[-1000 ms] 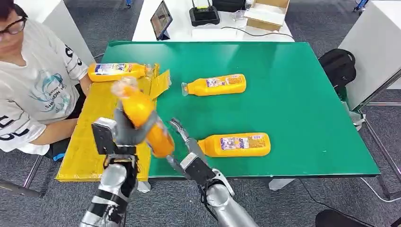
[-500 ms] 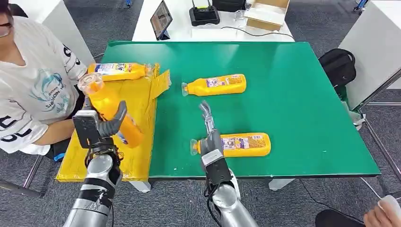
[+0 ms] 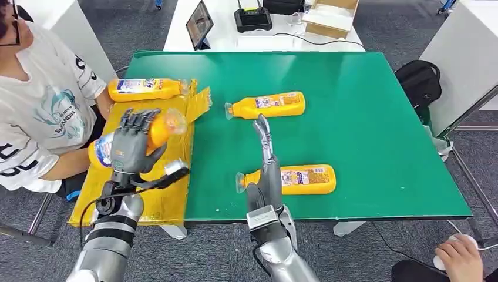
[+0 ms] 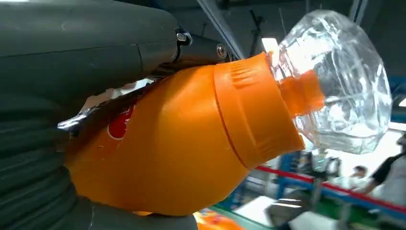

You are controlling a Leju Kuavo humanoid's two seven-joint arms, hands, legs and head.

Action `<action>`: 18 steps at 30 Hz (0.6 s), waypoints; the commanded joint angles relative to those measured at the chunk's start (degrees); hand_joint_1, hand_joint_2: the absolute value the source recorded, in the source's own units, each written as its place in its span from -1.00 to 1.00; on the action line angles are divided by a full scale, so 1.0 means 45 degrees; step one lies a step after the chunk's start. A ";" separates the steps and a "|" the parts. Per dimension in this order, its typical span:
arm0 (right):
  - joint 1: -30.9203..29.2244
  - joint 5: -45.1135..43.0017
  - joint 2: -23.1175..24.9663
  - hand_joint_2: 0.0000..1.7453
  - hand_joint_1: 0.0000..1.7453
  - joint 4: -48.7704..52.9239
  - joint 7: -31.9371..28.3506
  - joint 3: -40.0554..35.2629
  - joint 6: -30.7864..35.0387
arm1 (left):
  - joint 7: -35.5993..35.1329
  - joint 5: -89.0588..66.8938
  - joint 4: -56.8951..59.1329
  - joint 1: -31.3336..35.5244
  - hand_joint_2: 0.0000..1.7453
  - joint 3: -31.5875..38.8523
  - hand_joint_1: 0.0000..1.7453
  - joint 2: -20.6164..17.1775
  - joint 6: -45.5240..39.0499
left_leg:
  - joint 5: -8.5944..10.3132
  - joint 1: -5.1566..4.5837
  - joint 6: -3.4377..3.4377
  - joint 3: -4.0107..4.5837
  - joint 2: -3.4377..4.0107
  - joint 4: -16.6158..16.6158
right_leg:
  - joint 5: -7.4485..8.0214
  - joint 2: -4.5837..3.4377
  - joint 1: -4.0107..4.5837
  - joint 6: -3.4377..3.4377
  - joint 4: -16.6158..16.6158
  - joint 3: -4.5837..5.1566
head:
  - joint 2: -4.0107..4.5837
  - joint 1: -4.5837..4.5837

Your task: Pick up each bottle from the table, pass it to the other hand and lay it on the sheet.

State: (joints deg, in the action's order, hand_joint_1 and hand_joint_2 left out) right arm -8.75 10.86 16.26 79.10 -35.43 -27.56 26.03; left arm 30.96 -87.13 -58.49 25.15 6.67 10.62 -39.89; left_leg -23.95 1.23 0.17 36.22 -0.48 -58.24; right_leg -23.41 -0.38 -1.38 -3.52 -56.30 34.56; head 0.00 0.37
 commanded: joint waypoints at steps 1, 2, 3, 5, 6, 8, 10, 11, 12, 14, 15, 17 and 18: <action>-0.0569 -0.0250 -0.0484 -1.00 -1.00 -0.0403 -0.0127 -0.0751 -0.0170 | -0.2564 -0.0638 0.1168 0.0547 1.00 -0.3402 1.00 -0.2440 -0.0025 | -0.0019 0.0011 -0.0005 -0.0079 0.0018 0.0015 | -0.0019 0.0000 0.0022 0.0054 0.0005 -0.0066 | 0.0000 0.0000; -0.0569 -0.0250 -0.0484 -1.00 -1.00 -0.0403 -0.0127 -0.0751 -0.0170 | -0.2564 -0.0638 0.1168 0.0547 1.00 -0.3402 1.00 -0.2440 -0.0025 | -0.0012 0.0011 -0.0005 -0.0061 0.0018 0.0016 | -0.0011 -0.0002 0.0019 0.0043 0.0010 -0.0043 | 0.0000 0.0000; -0.0569 -0.0250 -0.0484 -1.00 -1.00 -0.0403 -0.0127 -0.0751 -0.0170 | -0.2564 -0.0638 0.1168 0.0547 1.00 -0.3402 1.00 -0.2440 -0.0025 | -0.0014 0.0011 -0.0006 -0.0057 0.0018 0.0011 | -0.0012 -0.0003 0.0019 0.0039 0.0005 -0.0040 | 0.0000 -0.0005; -0.0569 -0.0250 -0.0484 -1.00 -1.00 -0.0403 -0.0127 -0.0751 -0.0170 | -0.2564 -0.0638 0.1168 0.0547 1.00 -0.3402 1.00 -0.2440 -0.0025 | -0.0014 0.0014 -0.0015 -0.0061 -0.0007 0.0009 | -0.0021 0.0024 0.0021 0.0038 0.0004 -0.0057 | 0.0000 0.0000; -0.0569 -0.0250 -0.0484 -1.00 -1.00 -0.0403 -0.0127 -0.0751 -0.0170 | -0.2564 -0.0638 0.1168 0.0547 1.00 -0.3402 1.00 -0.2440 -0.0025 | -0.0006 0.0015 -0.0007 -0.0049 -0.0007 0.0008 | -0.0017 0.0017 0.0018 0.0031 0.0006 -0.0048 | 0.0000 0.0010; -0.0569 -0.0250 -0.0484 -1.00 -1.00 -0.0403 -0.0127 -0.0751 -0.0170 | -0.2564 -0.0638 0.1168 0.0547 1.00 -0.3402 1.00 -0.2440 -0.0025 | -0.0002 0.0009 -0.0004 -0.0029 0.0017 0.0007 | -0.0006 -0.0010 0.0008 0.0020 -0.0001 -0.0026 | 0.0000 0.0005; -0.0585 -0.0327 -0.0459 -1.00 -1.00 -0.0545 -0.0087 -0.0845 -0.0351 | -0.4465 -0.0638 0.2004 0.0952 1.00 -0.6580 1.00 -0.3705 -0.0025 | -0.0003 0.0009 -0.0004 -0.0047 0.0002 0.0012 | -0.0012 0.0009 0.0011 0.0031 0.0004 -0.0048 | 0.0000 0.0005; -0.0581 -0.0333 -0.0464 -1.00 -1.00 -0.0584 -0.0086 -0.0883 -0.0406 | -0.4712 -0.0638 0.2265 0.1019 1.00 -0.7066 1.00 -0.3821 -0.0025 | -0.0010 0.0008 -0.0008 -0.0076 -0.0003 0.0016 | -0.0022 0.0020 0.0013 0.0044 0.0008 -0.0078 | 0.0000 0.0005; -0.0592 -0.0294 -0.0462 -1.00 -1.00 -0.0626 -0.0084 -0.0943 -0.0464 | -0.4455 0.0141 0.2532 0.1031 1.00 -0.7295 1.00 -0.4024 -0.0025 | 0.0003 0.0007 0.0001 -0.0049 -0.0026 0.0017 | -0.0017 0.0037 0.0011 0.0036 0.0008 -0.0056 | 0.0000 0.0005; -0.0579 -0.0436 -0.0431 -1.00 -1.00 -0.0690 -0.0064 -0.1010 -0.0534 | -0.4744 0.0659 0.3435 0.1156 1.00 -0.8048 1.00 -0.3861 -0.0025 | -0.0003 0.0007 0.0001 -0.0069 -0.0006 0.0022 | -0.0017 0.0017 0.0013 0.0043 0.0014 -0.0067 | 0.0000 0.0005; -0.0569 -0.0417 -0.0426 -1.00 -1.00 -0.0707 -0.0065 -0.1039 -0.0564 | -0.4416 0.0399 0.3680 0.1068 1.00 -0.7485 1.00 -0.3629 -0.0025 | 0.0002 0.0005 0.0003 -0.0047 -0.0008 0.0019 | -0.0011 0.0017 0.0010 0.0032 0.0011 -0.0047 | 0.0000 -0.0005; -0.0573 -0.0369 -0.0423 -1.00 -1.00 -0.0747 -0.0030 -0.1076 -0.0636 | -0.4162 0.0271 0.4142 0.1054 1.00 -0.7143 1.00 -0.3498 -0.0025 | -0.0009 0.0008 -0.0003 -0.0080 0.0000 0.0022 | -0.0020 0.0015 0.0016 0.0043 0.0016 -0.0079 | 0.0000 0.0000; -0.0590 -0.0325 -0.0429 -1.00 -1.00 -0.0779 -0.0006 -0.1117 -0.0579 | -0.3932 0.0109 0.4522 0.1123 1.00 -0.6861 1.00 -0.3377 -0.0025 | -0.0006 0.0010 -0.0003 -0.0061 0.0001 0.0016 | -0.0015 0.0010 0.0015 0.0034 0.0013 -0.0061 | 0.0000 0.0005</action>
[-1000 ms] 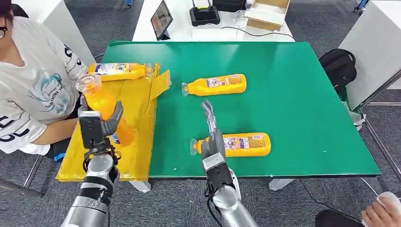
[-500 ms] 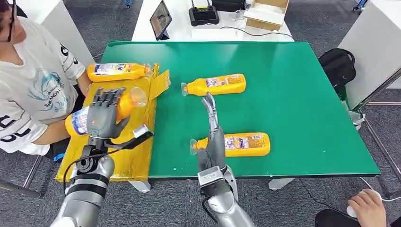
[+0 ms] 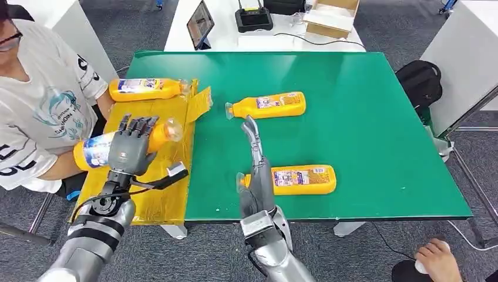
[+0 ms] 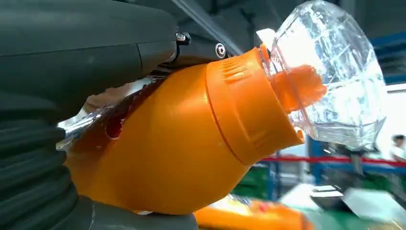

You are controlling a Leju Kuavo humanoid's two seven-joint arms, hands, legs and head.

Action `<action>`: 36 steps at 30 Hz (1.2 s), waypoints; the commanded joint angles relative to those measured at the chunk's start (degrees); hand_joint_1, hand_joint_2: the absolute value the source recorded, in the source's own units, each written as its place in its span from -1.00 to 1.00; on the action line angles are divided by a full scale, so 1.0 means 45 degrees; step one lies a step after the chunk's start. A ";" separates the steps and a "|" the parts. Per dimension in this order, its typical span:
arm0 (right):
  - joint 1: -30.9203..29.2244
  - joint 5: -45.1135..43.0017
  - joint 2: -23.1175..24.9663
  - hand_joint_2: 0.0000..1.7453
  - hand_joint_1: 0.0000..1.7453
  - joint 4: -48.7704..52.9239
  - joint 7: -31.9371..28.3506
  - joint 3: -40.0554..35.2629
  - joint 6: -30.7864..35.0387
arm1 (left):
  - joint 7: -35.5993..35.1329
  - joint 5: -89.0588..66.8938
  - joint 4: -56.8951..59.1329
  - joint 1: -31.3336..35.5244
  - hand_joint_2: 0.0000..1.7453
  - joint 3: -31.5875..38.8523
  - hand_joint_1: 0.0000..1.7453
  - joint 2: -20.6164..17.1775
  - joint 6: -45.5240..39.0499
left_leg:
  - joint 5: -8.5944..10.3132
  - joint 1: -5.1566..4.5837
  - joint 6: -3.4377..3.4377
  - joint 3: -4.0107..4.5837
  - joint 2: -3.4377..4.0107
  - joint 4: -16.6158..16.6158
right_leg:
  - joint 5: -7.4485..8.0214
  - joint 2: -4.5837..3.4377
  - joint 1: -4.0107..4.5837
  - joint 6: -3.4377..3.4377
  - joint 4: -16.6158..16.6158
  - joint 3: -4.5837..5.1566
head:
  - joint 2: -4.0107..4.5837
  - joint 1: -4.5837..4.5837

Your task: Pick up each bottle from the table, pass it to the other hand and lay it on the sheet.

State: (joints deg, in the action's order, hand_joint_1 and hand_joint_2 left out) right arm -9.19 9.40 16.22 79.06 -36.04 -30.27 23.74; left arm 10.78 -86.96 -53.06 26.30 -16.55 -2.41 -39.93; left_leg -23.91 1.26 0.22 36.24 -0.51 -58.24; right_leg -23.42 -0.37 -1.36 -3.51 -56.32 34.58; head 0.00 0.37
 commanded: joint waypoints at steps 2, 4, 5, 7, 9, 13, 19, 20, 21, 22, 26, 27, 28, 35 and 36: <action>-0.0512 -0.0095 -0.0453 -1.00 -1.00 -0.0798 0.0131 -0.0593 -0.0090 | 0.0763 0.0038 0.3836 0.0998 1.00 -0.1602 1.00 -0.0402 -0.0015 | -0.0015 0.0003 -0.0013 -0.0052 0.0026 0.0012 | -0.0006 -0.0013 0.0010 0.0024 0.0014 -0.0047 | 0.0000 0.0000; -0.0482 -0.0047 -0.0439 -1.00 -1.00 -0.0801 0.0187 -0.0569 -0.0173 | 0.0788 -0.0036 0.4103 0.1002 1.00 -0.1648 1.00 -0.0423 -0.0015 | -0.0017 0.0005 -0.0015 -0.0060 0.0014 0.0011 | -0.0012 0.0002 0.0012 0.0028 0.0014 -0.0059 | 0.0000 0.0000; -0.0458 -0.0037 -0.0431 -1.00 -1.00 -0.0855 0.0165 -0.0564 -0.0228 | 0.0841 -0.0119 0.4703 0.1155 1.00 -0.1768 1.00 -0.0452 -0.0015 | -0.0010 0.0003 -0.0012 -0.0045 0.0014 0.0013 | -0.0007 0.0002 0.0008 0.0023 0.0014 -0.0043 | 0.0000 0.0005; -0.0401 0.0014 -0.0403 -1.00 -1.00 -0.0900 0.0293 -0.0524 -0.0395 | 0.1273 0.0370 0.6237 0.1599 1.00 -0.1087 1.00 -0.0049 -0.0015 | -0.0009 0.0005 -0.0009 -0.0048 0.0014 0.0013 | -0.0007 0.0002 0.0010 0.0026 0.0014 -0.0044 | 0.0000 0.0005; -0.0373 0.0115 -0.0384 -1.00 -1.00 -0.0954 0.0355 -0.0538 -0.0486 | 0.1372 0.0365 0.7320 0.1952 1.00 -0.0969 1.00 0.0061 0.0040 | -0.0013 0.0008 -0.0011 -0.0066 0.0007 0.0018 | -0.0010 0.0010 0.0016 0.0032 0.0022 -0.0069 | 0.0000 0.0010; -0.0224 0.0228 -0.0372 -1.00 -1.00 -0.0987 0.0563 -0.0472 -0.0613 | 0.1429 0.0704 0.7893 0.2279 1.00 -0.0547 1.00 0.0133 0.1874 | -0.0014 0.0009 -0.0014 -0.0055 0.0006 0.0011 | -0.0010 0.0011 0.0017 0.0032 0.0016 -0.0055 | 0.0000 0.0005; -0.0196 0.0244 -0.0370 -1.00 -1.00 -0.0984 0.0578 -0.0464 -0.0629 | 0.1432 0.0771 0.7875 0.2282 1.00 -0.0484 1.00 0.0120 0.2015 | -0.0014 0.0003 -0.0016 -0.0085 0.0016 0.0018 | -0.0006 -0.0008 0.0010 0.0031 0.0021 -0.0094 | 0.0000 0.0005; -0.0196 0.0244 -0.0370 -1.00 -1.00 -0.0984 0.0578 -0.0464 -0.0629 | 0.1432 0.0771 0.7875 0.2282 1.00 -0.0484 1.00 0.0120 0.2015 | -0.0012 0.0003 -0.0012 -0.0086 0.0015 0.0015 | -0.0002 -0.0009 0.0009 0.0027 0.0017 -0.0092 | 0.0000 0.0005; -0.0181 0.0269 -0.0367 -1.00 -1.00 -0.0973 0.0600 -0.0465 -0.0645 | 0.1388 0.0794 0.7882 0.2278 1.00 -0.0455 1.00 0.0118 0.2146 | -0.0008 0.0002 -0.0009 -0.0086 0.0010 0.0014 | -0.0001 -0.0006 0.0008 0.0023 0.0016 -0.0088 | 0.0000 0.0005; -0.0161 0.0296 -0.0364 -1.00 -1.00 -0.0964 0.0630 -0.0452 -0.0663 | 0.1331 0.0818 0.7873 0.2284 1.00 -0.0424 1.00 0.0109 0.2333 | -0.0013 0.0006 -0.0015 -0.0114 0.0019 0.0018 | -0.0002 -0.0007 0.0015 0.0038 0.0023 -0.0116 | 0.0000 0.0005; -0.0015 0.0391 -0.0366 -1.00 -1.00 -0.0973 0.0746 -0.0359 -0.0731 | 0.1188 0.1054 0.7955 0.2396 1.00 -0.0117 1.00 0.0089 0.3268 | -0.0008 0.0005 -0.0010 -0.0120 0.0016 0.0020 | 0.0002 -0.0007 0.0012 0.0031 0.0023 -0.0116 | 0.0000 0.0005; -0.0003 0.0409 -0.0361 -1.00 -1.00 -0.0983 0.0772 -0.0355 -0.0749 | 0.1150 0.1122 0.7950 0.2401 1.00 -0.0038 1.00 0.0106 0.3359 | -0.0013 0.0004 -0.0017 -0.0151 0.0022 0.0029 | -0.0002 -0.0006 0.0015 0.0045 0.0031 -0.0146 | 0.0000 0.0000; 0.0045 0.0450 -0.0340 -1.00 -1.00 -0.0996 0.0819 -0.0320 -0.0774 | 0.1071 0.1251 0.7900 0.2416 1.00 0.0134 0.86 0.0171 0.3512 | -0.0011 0.0008 -0.0012 -0.0151 0.0015 0.0023 | -0.0001 -0.0003 0.0016 0.0037 0.0026 -0.0150 | 0.0000 0.0010; 0.0135 0.0553 -0.0235 -1.00 -1.00 -0.1130 0.1110 -0.0056 -0.0874 | 0.1975 0.3922 0.7778 0.2532 -1.00 0.2353 -1.00 0.0949 0.6000 | -0.0004 0.0000 -0.0018 -0.0188 0.0021 0.0033 | 0.0007 -0.0001 0.0010 0.0044 0.0031 -0.0176 | 0.0000 0.0000; 0.0105 0.0539 -0.0220 -1.00 -1.00 -0.1232 0.1186 -0.0008 -0.0934 | 0.2124 0.4306 0.7771 0.2510 -1.00 0.2618 -1.00 0.1014 0.6467 | -0.0008 -0.0002 -0.0015 -0.0189 0.0020 0.0029 | 0.0005 -0.0001 0.0006 0.0038 0.0026 -0.0177 | 0.0000 0.0010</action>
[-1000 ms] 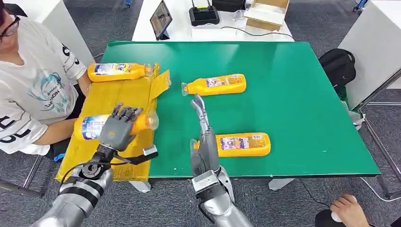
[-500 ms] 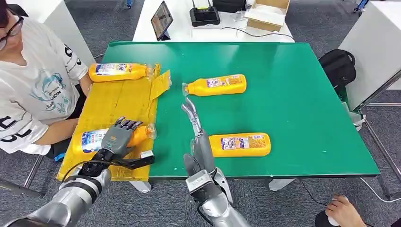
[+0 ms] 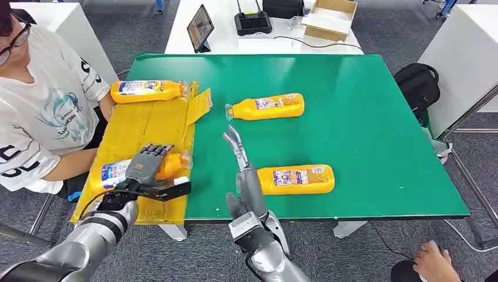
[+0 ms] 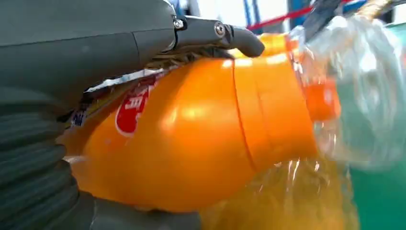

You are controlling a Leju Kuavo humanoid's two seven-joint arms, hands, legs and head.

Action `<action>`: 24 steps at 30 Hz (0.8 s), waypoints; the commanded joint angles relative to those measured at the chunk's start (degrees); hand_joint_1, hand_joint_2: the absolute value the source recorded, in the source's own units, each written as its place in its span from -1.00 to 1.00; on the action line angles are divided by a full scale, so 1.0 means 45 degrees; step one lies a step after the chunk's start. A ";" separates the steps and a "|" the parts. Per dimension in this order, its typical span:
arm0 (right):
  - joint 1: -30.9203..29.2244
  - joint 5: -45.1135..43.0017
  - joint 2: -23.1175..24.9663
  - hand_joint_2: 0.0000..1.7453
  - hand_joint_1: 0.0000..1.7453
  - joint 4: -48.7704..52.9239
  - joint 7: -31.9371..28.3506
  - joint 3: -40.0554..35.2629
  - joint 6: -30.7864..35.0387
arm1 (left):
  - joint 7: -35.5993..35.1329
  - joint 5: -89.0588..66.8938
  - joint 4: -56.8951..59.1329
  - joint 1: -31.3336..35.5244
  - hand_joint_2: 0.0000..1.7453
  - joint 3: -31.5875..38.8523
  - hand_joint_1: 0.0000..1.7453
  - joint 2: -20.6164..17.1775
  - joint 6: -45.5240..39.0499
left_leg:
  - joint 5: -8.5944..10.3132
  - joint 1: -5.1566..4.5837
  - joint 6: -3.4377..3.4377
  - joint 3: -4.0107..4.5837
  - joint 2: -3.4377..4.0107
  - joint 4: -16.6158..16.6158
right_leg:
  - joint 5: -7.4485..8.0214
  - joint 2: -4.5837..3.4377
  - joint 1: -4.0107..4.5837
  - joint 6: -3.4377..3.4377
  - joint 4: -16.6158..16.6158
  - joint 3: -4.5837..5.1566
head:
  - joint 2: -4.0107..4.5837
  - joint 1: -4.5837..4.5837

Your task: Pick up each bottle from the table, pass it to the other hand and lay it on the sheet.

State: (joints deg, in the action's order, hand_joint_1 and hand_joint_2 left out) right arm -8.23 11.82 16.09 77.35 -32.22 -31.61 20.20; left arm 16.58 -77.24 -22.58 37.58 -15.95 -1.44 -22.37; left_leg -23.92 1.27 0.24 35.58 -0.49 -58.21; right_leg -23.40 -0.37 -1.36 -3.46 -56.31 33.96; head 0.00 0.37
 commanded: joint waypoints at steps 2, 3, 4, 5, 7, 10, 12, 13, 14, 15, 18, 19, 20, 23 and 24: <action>-0.0152 -0.0012 -0.0153 -1.00 -1.00 -0.1045 0.0356 0.0378 -0.0216 | 0.1207 0.2661 0.0863 -0.0112 -1.00 0.2774 -1.00 0.0876 0.2963 | -0.0007 -0.0004 -0.0020 -0.0058 0.0016 0.0032 | -0.0002 0.0000 0.0005 0.0032 0.0034 -0.0057 | 0.0000 0.0010; -0.0173 -0.0031 -0.0141 -1.00 -1.00 -0.1120 0.0368 0.0402 -0.0257 | 0.1369 0.2918 0.0857 -0.0111 -1.00 0.2925 -1.00 0.0906 0.3205 | -0.0008 -0.0007 -0.0016 -0.0064 0.0020 0.0030 | -0.0003 -0.0009 0.0000 0.0025 0.0029 -0.0063 | 0.0000 0.0005; -0.0208 -0.0036 -0.0135 -1.00 -1.00 -0.1218 0.0368 0.0424 -0.0297 | 0.1559 0.3220 0.0837 -0.0096 -1.00 0.3088 -1.00 0.0943 0.3446 | -0.0010 -0.0005 -0.0020 -0.0077 0.0026 0.0038 | -0.0001 -0.0011 0.0005 0.0035 0.0039 -0.0077 | 0.0000 0.0010; -0.0220 -0.0041 -0.0137 -1.00 -1.00 -0.1251 0.0368 0.0426 -0.0313 | 0.1590 0.3295 0.0810 -0.0099 -1.00 0.3124 -1.00 0.0951 0.3477 | -0.0010 -0.0006 -0.0019 -0.0071 0.0021 0.0030 | -0.0002 -0.0009 0.0003 0.0029 0.0031 -0.0070 | 0.0000 0.0000; -0.0220 -0.0042 -0.0144 -1.00 -1.00 -0.1259 0.0368 0.0431 -0.0315 | 0.1590 0.3295 0.0804 -0.0079 -1.00 0.3120 -1.00 0.0965 0.3488 | -0.0005 -0.0007 -0.0022 -0.0076 0.0002 0.0038 | -0.0007 0.0016 0.0003 0.0034 0.0037 -0.0085 | 0.0000 0.0000; -0.0278 0.0184 -0.0146 -1.00 -1.00 -0.1335 0.0354 0.0385 -0.0141 | 0.1701 0.3550 0.0790 -0.0062 -1.00 0.3259 -1.00 0.0996 0.3722 | -0.0002 -0.0006 -0.0023 -0.0075 0.0002 0.0032 | -0.0005 -0.0005 0.0004 0.0030 0.0038 -0.0085 | 0.0000 0.0000; -0.0304 0.0163 -0.0143 -1.00 -1.00 -0.1423 0.0358 0.0442 -0.0219 | 0.1907 0.3876 0.0806 -0.0036 -1.00 0.3296 -1.00 0.1042 0.4327 | 0.0000 -0.0009 -0.0016 -0.0056 -0.0015 0.0019 | -0.0010 0.0004 -0.0003 0.0015 0.0021 -0.0072 | 0.0000 0.0000; -0.0315 0.0126 -0.0121 -1.00 -1.00 -0.1480 0.0368 0.0500 -0.0246 | 0.2035 0.4063 0.0765 -0.0048 -1.00 0.3289 -1.00 0.1054 0.4604 | 0.0002 -0.0006 -0.0021 -0.0063 -0.0007 0.0026 | -0.0004 0.0002 0.0002 0.0024 0.0032 -0.0078 | 0.0000 0.0000; -0.0342 0.0090 -0.0120 -1.00 -1.00 -0.1540 0.0371 0.0541 -0.0282 | 0.2157 0.4270 0.0743 -0.0046 -1.00 0.3291 -1.00 0.1071 0.4876 | 0.0004 -0.0009 -0.0018 -0.0055 -0.0020 0.0022 | -0.0009 0.0010 -0.0003 0.0015 0.0024 -0.0072 | 0.0000 0.0000; -0.0361 0.0065 -0.0119 -1.00 -1.00 -0.1590 0.0357 0.0572 -0.0314 | 0.2292 0.4527 0.0709 -0.0038 -1.00 0.3327 -1.00 0.1088 0.5160 | 0.0007 -0.0004 -0.0028 -0.0068 -0.0007 0.0033 | -0.0002 0.0004 0.0006 0.0031 0.0040 -0.0087 | 0.0000 0.0000; -0.0395 -0.0012 -0.0109 -1.00 -1.00 -0.1706 0.0341 0.0639 -0.0392 | 0.2663 0.5423 0.0578 0.0015 -1.00 0.3627 -1.00 0.1167 0.5992 | 0.0012 -0.0007 -0.0034 -0.0075 -0.0033 0.0033 | -0.0005 0.0029 0.0004 0.0030 0.0041 -0.0102 | 0.0000 0.0000; -0.0419 -0.0059 -0.0107 -1.00 -1.00 -0.1784 0.0346 0.0673 -0.0436 | 0.2841 0.5840 0.0492 0.0030 -1.00 0.3764 -1.00 0.1198 0.6366 | 0.0011 -0.0012 -0.0030 -0.0072 -0.0053 0.0024 | -0.0010 0.0041 -0.0003 0.0019 0.0028 -0.0102 | 0.0000 0.0000; -0.0420 -0.0098 -0.0096 -1.00 -1.00 -0.1816 0.0345 0.0716 -0.0445 | 0.3009 0.6197 0.0364 0.0017 -1.00 0.3946 -1.00 0.1259 0.6414 | 0.0011 -0.0010 -0.0029 -0.0072 -0.0067 0.0022 | -0.0011 0.0052 -0.0003 0.0017 0.0027 -0.0107 | 0.0000 0.0000; -0.0299 -0.0064 -0.0075 -1.00 -1.00 -0.1705 0.0336 0.0844 -0.0382 | 0.3873 0.8577 -0.0704 -0.0176 -1.00 0.5540 -1.00 0.2041 0.4911 | 0.0013 -0.0010 -0.0035 -0.0079 -0.0063 0.0029 | -0.0005 0.0054 0.0001 0.0028 0.0036 -0.0117 | 0.0000 0.0000; -0.0303 -0.0005 -0.0149 -1.00 -1.00 -0.1675 0.0378 0.0793 -0.0345 | 0.4098 0.9182 -0.1167 -0.0250 1.00 0.5883 -1.00 0.2357 0.4099 | 0.0012 -0.0005 -0.0038 -0.0079 -0.0048 0.0031 | 0.0000 0.0043 0.0008 0.0036 0.0042 -0.0117 | 0.0000 -0.0005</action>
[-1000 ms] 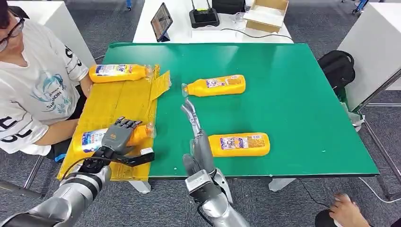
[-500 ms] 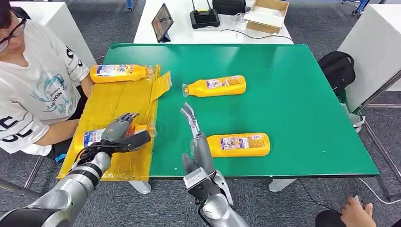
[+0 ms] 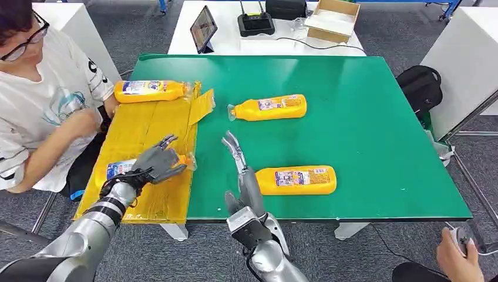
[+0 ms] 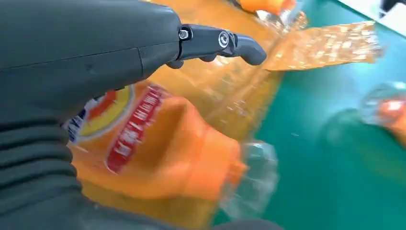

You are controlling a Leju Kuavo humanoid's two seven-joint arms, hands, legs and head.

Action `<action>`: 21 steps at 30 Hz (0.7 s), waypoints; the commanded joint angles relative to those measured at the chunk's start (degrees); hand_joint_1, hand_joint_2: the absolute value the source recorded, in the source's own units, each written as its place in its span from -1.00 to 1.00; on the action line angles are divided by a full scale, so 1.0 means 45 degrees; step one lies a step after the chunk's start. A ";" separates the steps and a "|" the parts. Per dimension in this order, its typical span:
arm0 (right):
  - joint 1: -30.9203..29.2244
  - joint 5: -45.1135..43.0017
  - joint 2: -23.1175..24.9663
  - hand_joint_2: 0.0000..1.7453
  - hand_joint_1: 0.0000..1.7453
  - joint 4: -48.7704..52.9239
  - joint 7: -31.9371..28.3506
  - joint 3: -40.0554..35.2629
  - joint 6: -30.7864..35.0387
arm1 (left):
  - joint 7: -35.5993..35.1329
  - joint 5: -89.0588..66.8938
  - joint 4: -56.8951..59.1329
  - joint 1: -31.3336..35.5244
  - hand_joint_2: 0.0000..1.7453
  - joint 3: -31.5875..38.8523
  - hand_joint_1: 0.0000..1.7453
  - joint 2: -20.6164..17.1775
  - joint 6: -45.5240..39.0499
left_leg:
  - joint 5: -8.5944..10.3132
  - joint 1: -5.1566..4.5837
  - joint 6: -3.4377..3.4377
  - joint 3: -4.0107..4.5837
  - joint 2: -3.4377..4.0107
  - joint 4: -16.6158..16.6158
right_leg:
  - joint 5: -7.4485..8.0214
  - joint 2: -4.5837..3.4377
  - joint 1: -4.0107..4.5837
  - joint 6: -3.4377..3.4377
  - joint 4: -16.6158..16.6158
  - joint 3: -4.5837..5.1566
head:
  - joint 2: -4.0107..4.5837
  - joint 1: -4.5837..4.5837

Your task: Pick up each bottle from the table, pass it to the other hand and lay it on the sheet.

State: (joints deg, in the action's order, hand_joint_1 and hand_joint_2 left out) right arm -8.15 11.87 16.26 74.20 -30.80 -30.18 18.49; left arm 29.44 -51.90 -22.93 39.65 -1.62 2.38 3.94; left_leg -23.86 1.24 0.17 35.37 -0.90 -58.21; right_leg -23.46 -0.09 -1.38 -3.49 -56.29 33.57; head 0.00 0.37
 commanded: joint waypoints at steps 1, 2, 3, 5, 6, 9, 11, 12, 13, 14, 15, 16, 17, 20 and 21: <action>-0.0341 0.0089 -0.0241 -1.00 -1.00 -0.0997 0.0104 0.0427 0.0151 | 0.1507 0.4207 -0.1710 -0.0824 1.00 0.3111 -1.00 0.1824 -0.2805 | 0.0001 -0.0004 -0.0021 -0.0022 0.0011 0.0023 | 0.0004 0.0007 0.0006 0.0031 0.0026 -0.0027 | 0.0000 0.0005; -0.0404 0.0226 -0.0302 -1.00 -1.00 -0.1073 0.0158 0.0340 0.0227 | 0.2167 0.4707 -0.2659 -0.1056 1.00 0.3319 -1.00 0.2089 -0.4513 | 0.0005 -0.0002 -0.0028 -0.0019 -0.0009 0.0026 | 0.0002 0.0033 0.0010 0.0037 0.0035 -0.0031 | 0.0000 0.0000; -0.0470 0.0467 -0.0327 1.00 -1.00 -0.1169 0.0218 0.0282 0.0333 | 0.2346 0.5137 -0.3650 -0.1304 1.00 0.3132 -1.00 0.2205 -0.5598 | 0.0001 0.0003 -0.0019 0.0004 -0.0010 0.0005 | 0.0000 0.0028 0.0011 0.0024 0.0015 -0.0002 | 0.0000 0.0005; -0.0692 0.1082 -0.0535 1.00 -1.00 -0.1336 0.0640 0.0147 0.0516 | 0.2346 0.6199 -0.5888 -0.2071 1.00 0.2224 -1.00 0.2157 -0.7177 | -0.0002 0.0008 -0.0021 0.0041 0.0001 -0.0005 | 0.0006 0.0019 0.0016 0.0025 0.0008 0.0035 | 0.0000 0.0005; -0.0748 0.1067 -0.0581 1.00 -1.00 -0.1354 0.0625 0.0240 0.0504 | 0.2346 0.6334 -0.5935 -0.2134 1.00 0.2117 -1.00 0.2067 -0.7176 | 0.0000 0.0003 -0.0015 0.0056 0.0029 -0.0002 | 0.0016 -0.0007 0.0009 0.0015 0.0008 0.0068 | 0.0000 0.0005; -0.0769 0.1067 -0.0583 1.00 -1.00 -0.1379 0.0625 0.0293 0.0472 | 0.2346 0.6447 -0.5940 -0.2157 1.00 0.2014 -1.00 0.2007 -0.7197 | -0.0010 0.0008 -0.0014 0.0046 0.0064 0.0002 | 0.0010 -0.0018 0.0015 0.0021 0.0011 0.0067 | 0.0000 0.0005; -0.0769 0.1067 -0.0583 1.00 -1.00 -0.1379 0.0625 0.0293 0.0472 | 0.2346 0.6447 -0.5940 -0.2157 1.00 0.2014 -1.00 0.2007 -0.7197 | -0.0013 0.0007 -0.0017 0.0038 0.0069 0.0007 | 0.0000 -0.0006 0.0018 0.0035 0.0012 0.0056 | 0.0000 0.0000; -0.0769 0.1067 -0.0583 1.00 -1.00 -0.1379 0.0625 0.0293 0.0472 | 0.2346 0.6447 -0.5940 -0.2157 1.00 0.2014 -1.00 0.2007 -0.7197 | -0.0005 0.0008 -0.0014 0.0064 0.0047 -0.0001 | 0.0001 0.0007 0.0016 0.0024 0.0007 0.0076 | 0.0000 0.0005; -0.0769 0.1067 -0.0583 1.00 -1.00 -0.1379 0.0625 0.0293 0.0472 | 0.2346 0.6447 -0.5940 -0.2157 1.00 0.2014 -1.00 0.2007 -0.7197 | -0.0014 0.0012 -0.0020 0.0051 0.0058 -0.0001 | -0.0003 0.0001 0.0024 0.0035 0.0012 0.0066 | 0.0000 0.0005; -0.0955 0.1846 -0.0893 1.00 -1.00 -0.1448 0.1286 0.0126 0.0588 | 0.2346 0.7908 -0.7520 -0.2789 1.00 0.0983 -1.00 0.1775 -0.8238 | -0.0013 0.0010 -0.0020 0.0064 0.0073 -0.0001 | 0.0002 -0.0017 0.0020 0.0029 0.0013 0.0082 | 0.0000 0.0005; -0.1120 0.2293 -0.1167 1.00 -1.00 -0.1484 0.1728 0.0177 0.0601 | 0.2346 0.8295 -0.8324 -0.3135 1.00 0.0328 -1.00 0.1576 -0.8930 | -0.0009 0.0008 -0.0018 0.0091 0.0086 -0.0003 | 0.0010 -0.0028 0.0015 0.0020 0.0010 0.0111 | 0.0000 0.0010; -0.1432 0.3074 -0.1674 1.00 -1.00 -0.1611 0.2446 0.0158 0.0510 | 0.2346 0.8777 -0.9360 -0.3624 1.00 0.0091 -1.00 0.1606 -0.9213 | -0.0014 0.0007 -0.0023 0.0085 0.0103 -0.0002 | 0.0010 -0.0038 0.0016 0.0024 0.0013 0.0108 | 0.0000 0.0005; -0.1532 0.3383 -0.2026 1.00 -1.00 -0.1509 0.2761 0.0321 0.0444 | 0.2346 0.8984 -0.9839 -0.3939 1.00 -0.0050 -1.00 0.1622 -0.9155 | -0.0009 0.0005 -0.0020 0.0101 0.0098 -0.0001 | 0.0012 -0.0031 0.0013 0.0018 0.0010 0.0117 | 0.0000 0.0010; -0.1751 0.4814 -0.3231 1.00 -1.00 -0.1051 0.4180 0.0823 -0.0120 | 0.2346 0.9524 -1.0817 -0.4881 1.00 -0.0135 -1.00 0.1812 -0.8753 | -0.0016 0.0003 -0.0033 0.0075 0.0089 0.0009 | 0.0008 -0.0024 0.0015 0.0023 0.0035 0.0091 | 0.0000 0.0000; -0.1781 0.5170 -0.3699 1.00 -1.00 -0.0765 0.4708 0.1081 -0.0592 | 0.2346 0.9659 -1.1115 -0.5245 1.00 -0.0092 -1.00 0.1881 -0.8561 | -0.0005 0.0001 -0.0023 0.0099 0.0059 0.0007 | 0.0007 -0.0001 0.0008 0.0013 0.0028 0.0105 | 0.0000 0.0005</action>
State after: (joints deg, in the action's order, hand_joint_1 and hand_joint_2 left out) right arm -11.02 26.54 12.50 71.14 -19.42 -29.03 20.39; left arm 40.20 -12.63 -58.13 24.89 3.08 10.71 -36.85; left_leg -23.86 1.23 0.16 35.97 -0.66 -58.24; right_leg -23.41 -0.17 -1.38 -3.51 -56.27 34.23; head 0.00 0.39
